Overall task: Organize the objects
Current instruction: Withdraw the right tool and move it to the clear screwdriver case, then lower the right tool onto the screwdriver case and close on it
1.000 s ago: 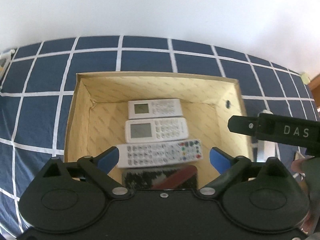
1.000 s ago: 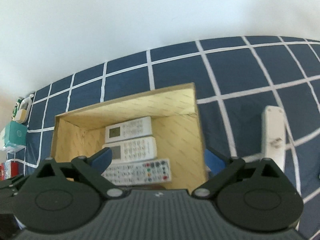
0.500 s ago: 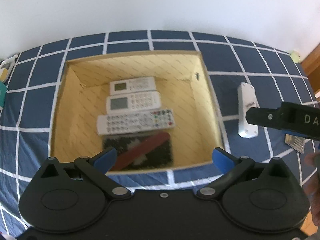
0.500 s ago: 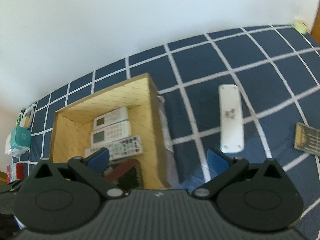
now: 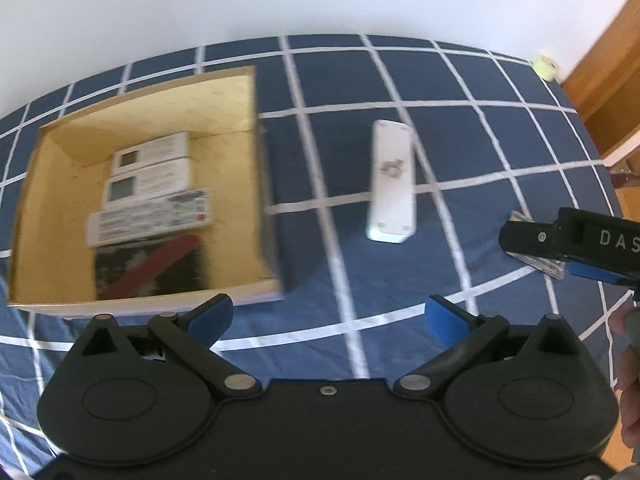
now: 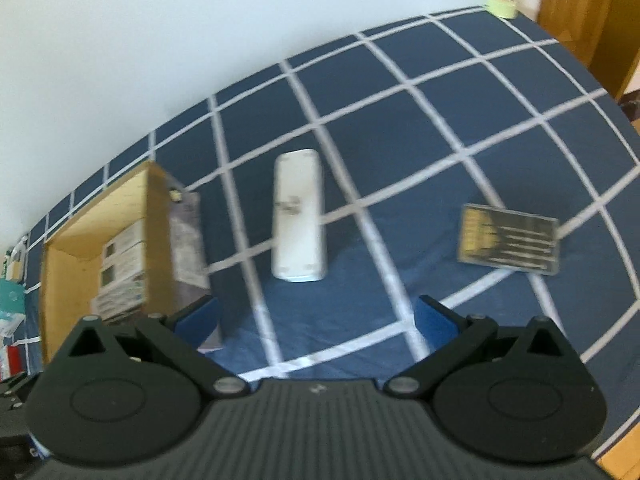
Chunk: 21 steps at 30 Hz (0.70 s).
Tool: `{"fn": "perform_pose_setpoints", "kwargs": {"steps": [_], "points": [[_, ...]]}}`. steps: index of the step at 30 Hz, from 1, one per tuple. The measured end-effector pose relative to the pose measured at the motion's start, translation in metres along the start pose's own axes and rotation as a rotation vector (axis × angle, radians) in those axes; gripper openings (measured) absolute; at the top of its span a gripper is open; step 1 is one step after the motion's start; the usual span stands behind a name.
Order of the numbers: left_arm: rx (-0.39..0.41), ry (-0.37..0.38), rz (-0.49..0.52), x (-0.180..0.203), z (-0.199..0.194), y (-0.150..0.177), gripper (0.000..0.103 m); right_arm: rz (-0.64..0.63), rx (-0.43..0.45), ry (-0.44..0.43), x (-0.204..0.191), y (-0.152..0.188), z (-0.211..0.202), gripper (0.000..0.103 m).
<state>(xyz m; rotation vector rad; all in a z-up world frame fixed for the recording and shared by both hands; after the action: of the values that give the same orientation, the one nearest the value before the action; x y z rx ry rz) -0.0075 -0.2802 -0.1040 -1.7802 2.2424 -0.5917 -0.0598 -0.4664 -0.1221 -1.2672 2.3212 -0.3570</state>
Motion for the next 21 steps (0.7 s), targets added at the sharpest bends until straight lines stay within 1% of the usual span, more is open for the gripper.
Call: {"fn": "perform_pose_setpoints", "kwargs": {"steps": [8,12,16,21], "points": [[-0.021,0.018,0.046,0.082,0.029,-0.004,0.103,0.041,-0.005,0.043,0.089,-0.019,0.001,0.103],[-0.031,0.044,0.086,0.125,0.048,-0.010,0.103,0.083,-0.006,0.072,0.128,-0.027,0.006,0.103],[-0.053,0.061,0.125,0.158,0.069,-0.012,0.103,0.118,-0.015,0.084,0.159,-0.032,0.014,0.103],[-0.087,0.071,0.173,0.189,0.098,-0.015,0.103,0.163,-0.036,0.090,0.187,-0.035,0.030,0.103]]}}
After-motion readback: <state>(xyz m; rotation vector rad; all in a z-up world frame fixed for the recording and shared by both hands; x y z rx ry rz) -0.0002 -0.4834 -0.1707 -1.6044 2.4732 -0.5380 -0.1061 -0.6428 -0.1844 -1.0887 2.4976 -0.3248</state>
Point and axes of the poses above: each gripper's, at about its wrist camera, not at the fingertips, and z roughly the way its jaws point, x to its right, y to its underside, the point moved 7 cm from there along z, roughly the way its jaws point, and after that the axes turned 7 degrees about x, right-handed, at the moved point
